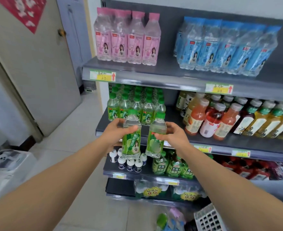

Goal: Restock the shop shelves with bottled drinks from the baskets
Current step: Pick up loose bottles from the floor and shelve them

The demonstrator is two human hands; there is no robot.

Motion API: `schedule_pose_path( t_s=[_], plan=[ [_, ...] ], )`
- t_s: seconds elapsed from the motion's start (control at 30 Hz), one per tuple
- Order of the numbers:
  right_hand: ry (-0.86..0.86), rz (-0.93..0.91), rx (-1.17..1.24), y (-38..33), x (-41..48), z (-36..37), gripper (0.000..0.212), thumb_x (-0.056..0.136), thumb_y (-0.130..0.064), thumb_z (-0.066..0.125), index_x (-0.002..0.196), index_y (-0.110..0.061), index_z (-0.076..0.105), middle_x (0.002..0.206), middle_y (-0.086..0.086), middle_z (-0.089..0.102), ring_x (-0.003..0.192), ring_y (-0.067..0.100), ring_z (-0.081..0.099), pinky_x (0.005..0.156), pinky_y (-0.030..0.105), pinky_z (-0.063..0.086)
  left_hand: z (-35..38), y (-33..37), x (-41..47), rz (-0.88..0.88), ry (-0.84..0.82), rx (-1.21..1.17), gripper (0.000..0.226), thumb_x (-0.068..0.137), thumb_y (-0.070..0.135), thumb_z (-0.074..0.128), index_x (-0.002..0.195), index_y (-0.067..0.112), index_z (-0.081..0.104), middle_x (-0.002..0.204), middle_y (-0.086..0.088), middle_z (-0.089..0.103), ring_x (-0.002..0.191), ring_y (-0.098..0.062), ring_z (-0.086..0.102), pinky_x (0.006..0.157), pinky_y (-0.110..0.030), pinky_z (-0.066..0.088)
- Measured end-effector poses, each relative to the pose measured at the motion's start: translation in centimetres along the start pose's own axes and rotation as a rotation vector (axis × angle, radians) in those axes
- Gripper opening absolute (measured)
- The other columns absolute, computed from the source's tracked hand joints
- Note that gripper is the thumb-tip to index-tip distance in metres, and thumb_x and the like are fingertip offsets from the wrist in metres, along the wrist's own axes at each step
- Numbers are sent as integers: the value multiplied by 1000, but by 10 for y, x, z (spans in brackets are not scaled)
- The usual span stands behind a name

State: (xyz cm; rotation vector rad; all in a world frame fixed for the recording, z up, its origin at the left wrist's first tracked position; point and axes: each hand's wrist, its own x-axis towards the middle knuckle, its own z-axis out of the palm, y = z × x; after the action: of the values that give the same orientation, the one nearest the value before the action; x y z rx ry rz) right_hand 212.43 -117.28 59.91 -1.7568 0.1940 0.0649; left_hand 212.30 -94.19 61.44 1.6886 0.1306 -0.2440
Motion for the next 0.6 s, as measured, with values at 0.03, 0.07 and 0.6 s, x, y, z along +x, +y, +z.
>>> schedule_pose_path(
  t_s=[0.03,0.07,0.6],
  plan=[
    [10,-11,-8,-2,5,2,62,66,-13,87,120,-17,57,108,-1,66,97,13,63,76,23,49,-3,1,5,4,2,2,70,62,49,82,120,29,46,128,3,47,113,-23,49,96,-49,47],
    [21,-19,-12,-5,10,4,64,66,-11,87,122,-16,57,109,1,66,99,16,63,81,28,51,-6,3,11,4,3,-2,67,63,47,82,118,31,45,126,2,47,112,-23,50,96,-49,47],
    [11,-139,-391,10,122,-17,68,68,-6,84,126,-13,50,104,-1,62,97,20,62,86,33,51,7,13,75,-30,33,-3,86,49,51,81,124,26,48,120,-7,54,107,-27,58,91,-49,52]
  ],
)
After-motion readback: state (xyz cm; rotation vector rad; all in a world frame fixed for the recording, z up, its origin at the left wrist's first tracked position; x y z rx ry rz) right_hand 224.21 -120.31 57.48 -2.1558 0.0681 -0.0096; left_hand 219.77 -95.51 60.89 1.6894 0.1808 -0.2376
